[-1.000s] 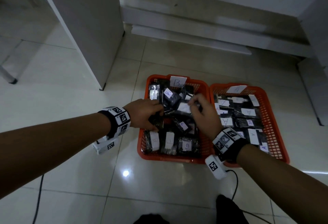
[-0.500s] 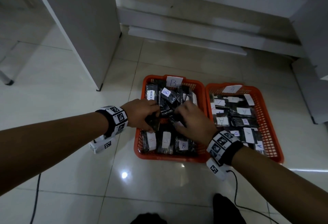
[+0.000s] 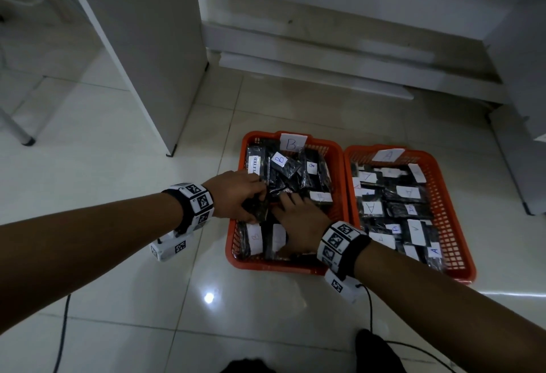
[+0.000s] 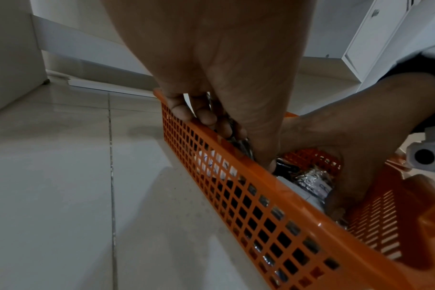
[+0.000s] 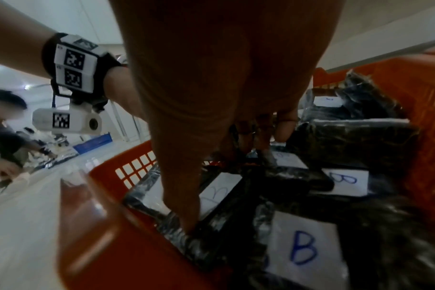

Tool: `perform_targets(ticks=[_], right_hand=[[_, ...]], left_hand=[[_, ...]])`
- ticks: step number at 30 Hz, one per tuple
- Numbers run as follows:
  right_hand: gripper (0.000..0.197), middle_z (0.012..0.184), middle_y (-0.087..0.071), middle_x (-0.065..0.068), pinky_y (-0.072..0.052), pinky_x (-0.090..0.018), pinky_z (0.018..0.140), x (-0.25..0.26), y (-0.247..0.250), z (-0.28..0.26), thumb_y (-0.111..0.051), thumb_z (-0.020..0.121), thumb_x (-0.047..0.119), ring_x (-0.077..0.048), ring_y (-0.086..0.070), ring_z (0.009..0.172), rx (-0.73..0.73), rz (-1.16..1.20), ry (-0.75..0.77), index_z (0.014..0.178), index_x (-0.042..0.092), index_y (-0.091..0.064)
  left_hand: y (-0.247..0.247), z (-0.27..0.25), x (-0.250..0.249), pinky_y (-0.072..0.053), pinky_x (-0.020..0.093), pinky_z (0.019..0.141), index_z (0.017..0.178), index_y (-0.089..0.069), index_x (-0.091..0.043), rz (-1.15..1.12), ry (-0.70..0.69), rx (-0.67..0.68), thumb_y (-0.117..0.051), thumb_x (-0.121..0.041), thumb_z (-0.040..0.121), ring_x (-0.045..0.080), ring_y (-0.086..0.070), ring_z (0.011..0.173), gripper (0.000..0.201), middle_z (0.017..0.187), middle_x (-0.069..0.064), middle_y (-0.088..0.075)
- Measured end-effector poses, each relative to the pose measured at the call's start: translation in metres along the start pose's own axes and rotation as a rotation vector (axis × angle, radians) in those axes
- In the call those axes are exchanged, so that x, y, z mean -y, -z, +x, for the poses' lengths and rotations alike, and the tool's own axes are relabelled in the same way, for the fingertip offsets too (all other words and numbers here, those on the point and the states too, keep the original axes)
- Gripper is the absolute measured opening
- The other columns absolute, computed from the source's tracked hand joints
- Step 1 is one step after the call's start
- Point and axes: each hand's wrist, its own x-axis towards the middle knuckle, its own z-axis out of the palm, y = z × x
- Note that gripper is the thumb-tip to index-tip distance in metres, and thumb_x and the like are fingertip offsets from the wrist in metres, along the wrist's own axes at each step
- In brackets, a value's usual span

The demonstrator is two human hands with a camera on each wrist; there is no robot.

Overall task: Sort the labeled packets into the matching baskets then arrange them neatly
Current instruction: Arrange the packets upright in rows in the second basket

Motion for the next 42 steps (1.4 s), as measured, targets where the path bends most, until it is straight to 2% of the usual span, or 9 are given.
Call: perform_targets(ticks=[5, 9, 14, 21, 24, 29, 34, 37, 42], right_hand=[[0.070, 0.144, -0.044, -0.007, -0.040, -0.045, 0.115, 0.010, 0.004, 0.009, -0.066, 0.084, 0.068, -0.030, -0.040, 0.134, 0.083, 0.576, -0.153, 0.145, 0.039, -0.052], [0.031, 0.114, -0.074, -0.001, -0.055, -0.043, 0.099, 0.018, 0.016, 0.022, -0.058, 0.095, 0.048, -0.017, -0.067, 0.105, 0.040, 1.080, -0.262, 0.113, 0.027, -0.072], [0.056, 0.095, -0.075, -0.010, -0.047, -0.030, 0.067, 0.016, 0.032, 0.029, -0.043, 0.101, 0.060, -0.021, -0.062, 0.077, 0.086, 1.410, -0.625, 0.113, 0.014, -0.073], [0.040, 0.054, -0.062, 0.004, -0.047, -0.023, 0.052, -0.023, 0.042, 0.012, -0.062, 0.098, 0.040, -0.011, -0.060, 0.050, -0.017, 1.057, -0.488, 0.070, 0.013, -0.066], [0.044, 0.069, -0.065, -0.006, -0.049, -0.036, 0.055, -0.050, 0.046, 0.000, -0.050, 0.101, 0.048, -0.024, -0.064, 0.060, -0.077, 0.617, -0.379, 0.086, 0.009, -0.064], [0.034, 0.084, -0.060, -0.003, -0.041, -0.032, 0.055, -0.074, 0.043, -0.014, -0.046, 0.104, 0.043, -0.022, -0.058, 0.072, -0.062, 0.168, -0.243, 0.115, 0.012, -0.056], [0.044, 0.127, -0.060, -0.009, -0.051, -0.044, 0.092, -0.051, 0.042, -0.012, -0.055, 0.096, 0.036, -0.029, -0.055, 0.116, -0.333, -0.023, -0.032, 0.134, 0.013, -0.058], [0.058, 0.127, -0.058, -0.001, -0.049, -0.041, 0.096, -0.023, 0.035, -0.006, -0.065, 0.089, 0.048, -0.021, -0.049, 0.117, -0.187, 0.013, 0.212, 0.139, 0.021, -0.054], [0.092, 0.144, -0.054, 0.000, -0.036, -0.044, 0.108, -0.010, 0.019, -0.003, -0.080, 0.077, 0.059, -0.027, -0.038, 0.133, 0.026, -0.071, 0.164, 0.151, 0.020, -0.042]], left_hand=[[0.001, -0.003, 0.000, -0.054, 0.040, 0.078, 0.114, -0.055, -0.028, -0.051, -0.001, -0.024, -0.072, -0.057, 0.073, 0.018, -0.054, 0.092, 0.053, 0.101, -0.007, -0.056], [-0.001, -0.003, -0.003, -0.052, 0.034, 0.076, 0.110, -0.055, -0.028, -0.131, 0.008, -0.064, -0.074, -0.052, 0.073, 0.016, -0.055, 0.088, 0.048, 0.095, -0.009, -0.060], [-0.004, -0.006, -0.007, -0.054, 0.028, 0.073, 0.107, -0.060, -0.027, -0.381, 0.096, -0.118, -0.085, -0.043, 0.075, 0.004, -0.064, 0.081, 0.044, 0.092, -0.015, -0.069], [0.010, -0.013, -0.012, -0.051, 0.023, 0.068, 0.085, -0.057, -0.031, -0.445, 0.085, -0.207, -0.085, -0.049, 0.073, 0.002, -0.062, 0.077, 0.035, 0.082, -0.014, -0.067], [0.014, -0.011, -0.015, -0.045, 0.027, 0.072, 0.082, -0.055, -0.032, -0.170, 0.002, -0.168, -0.076, -0.064, 0.072, 0.007, -0.052, 0.081, 0.039, 0.080, -0.017, -0.061], [0.005, -0.003, -0.026, -0.042, 0.036, 0.086, 0.100, -0.073, -0.031, 0.261, -0.025, 0.069, -0.050, -0.093, 0.067, 0.015, -0.040, 0.096, 0.074, 0.101, -0.010, -0.058], [-0.005, 0.000, -0.033, -0.038, 0.041, 0.097, 0.132, -0.065, -0.034, 0.417, 0.038, 0.184, -0.043, -0.100, 0.056, 0.023, -0.039, 0.112, 0.103, 0.129, -0.002, -0.054], [-0.007, 0.001, -0.040, -0.040, 0.041, 0.099, 0.130, -0.066, -0.032, 0.467, 0.048, 0.217, -0.059, -0.091, 0.060, 0.026, -0.041, 0.115, 0.092, 0.131, 0.002, -0.053], [-0.006, 0.003, -0.050, -0.040, 0.040, 0.104, 0.129, -0.067, -0.030, 0.403, 0.124, 0.248, -0.078, -0.074, 0.064, 0.028, -0.042, 0.121, 0.080, 0.134, 0.003, -0.051]])
